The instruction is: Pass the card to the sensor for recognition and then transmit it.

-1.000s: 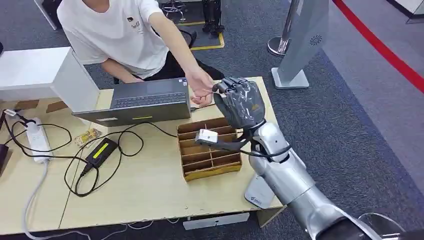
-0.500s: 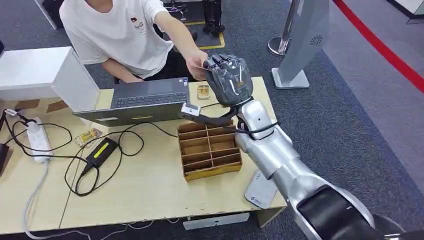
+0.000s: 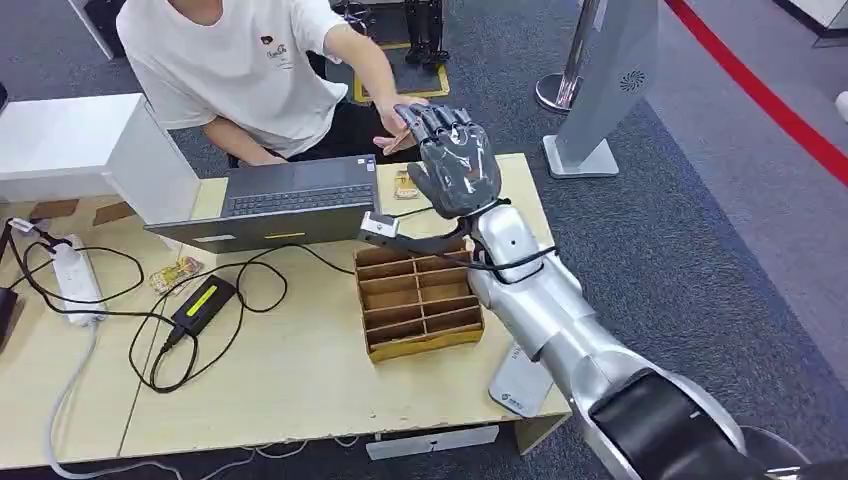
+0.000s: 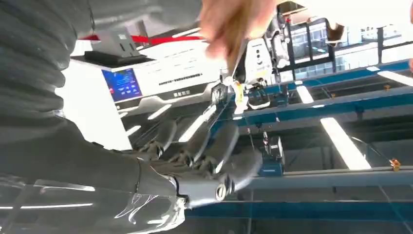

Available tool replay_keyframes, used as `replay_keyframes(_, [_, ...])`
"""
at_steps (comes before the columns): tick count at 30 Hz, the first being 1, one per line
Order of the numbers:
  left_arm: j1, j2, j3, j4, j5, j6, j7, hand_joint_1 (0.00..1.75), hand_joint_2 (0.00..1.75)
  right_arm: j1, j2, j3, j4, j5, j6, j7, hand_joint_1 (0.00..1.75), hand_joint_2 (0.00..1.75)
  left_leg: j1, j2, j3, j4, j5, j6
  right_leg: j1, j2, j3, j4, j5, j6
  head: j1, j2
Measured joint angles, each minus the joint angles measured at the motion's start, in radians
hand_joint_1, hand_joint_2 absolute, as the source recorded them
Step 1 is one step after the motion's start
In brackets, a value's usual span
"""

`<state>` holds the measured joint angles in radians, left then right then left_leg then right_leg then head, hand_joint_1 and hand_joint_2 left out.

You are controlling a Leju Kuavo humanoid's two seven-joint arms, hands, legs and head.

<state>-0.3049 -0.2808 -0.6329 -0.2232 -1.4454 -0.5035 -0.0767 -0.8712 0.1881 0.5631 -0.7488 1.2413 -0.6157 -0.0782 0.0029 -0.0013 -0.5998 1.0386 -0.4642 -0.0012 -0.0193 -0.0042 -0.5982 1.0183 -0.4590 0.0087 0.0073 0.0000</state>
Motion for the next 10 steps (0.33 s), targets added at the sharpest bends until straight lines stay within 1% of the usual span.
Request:
replay_keyframes(3, [0.0, 0.0, 0.0, 0.0, 0.0, -0.001, 0.005, 0.0, 1.75, -0.021, -0.014, -0.007, 0.018, 0.019, -0.002, 0.017, 0.0, 1.75, 0.0, 0.0, 0.0, 0.0, 0.0, 0.0, 0.0, 0.0, 0.0, 0.0, 0.0, 0.0, 0.0, 0.0])
replay_keyframes(5, [0.0, 0.001, 0.0, 0.0, 0.0, -0.001, 0.009, 0.0, 1.75, -0.041, -0.03, -0.008, 0.036, 0.058, -0.001, 0.043, 0.0, 1.75, 0.0, 0.0, 0.0, 0.001, 0.0, 0.0, 0.0, 0.0, 0.0, 0.0, 0.001, 0.001, 0.0, 0.0])
replay_keyframes(8, [0.0, 0.001, 0.0, 0.0, 0.003, -0.001, 0.011, 0.0, 1.75, -0.076, -0.066, -0.013, 0.077, 0.107, 0.001, 0.074, 0.0, 1.75, 0.0, -0.001, 0.0, 0.001, 0.0, 0.0, 0.0, 0.0, 0.0, 0.0, 0.001, 0.001, 0.0, 0.0])
replay_keyframes(10, [0.0, 0.001, 0.0, 0.0, 0.003, -0.001, 0.011, 0.0, 1.75, -0.097, -0.089, -0.019, 0.1, 0.118, 0.0, 0.077, 0.0, 1.75, 0.0, -0.001, 0.0, 0.001, 0.0, 0.0, 0.0, 0.0, 0.001, 0.0, 0.001, 0.001, 0.0, 0.0])
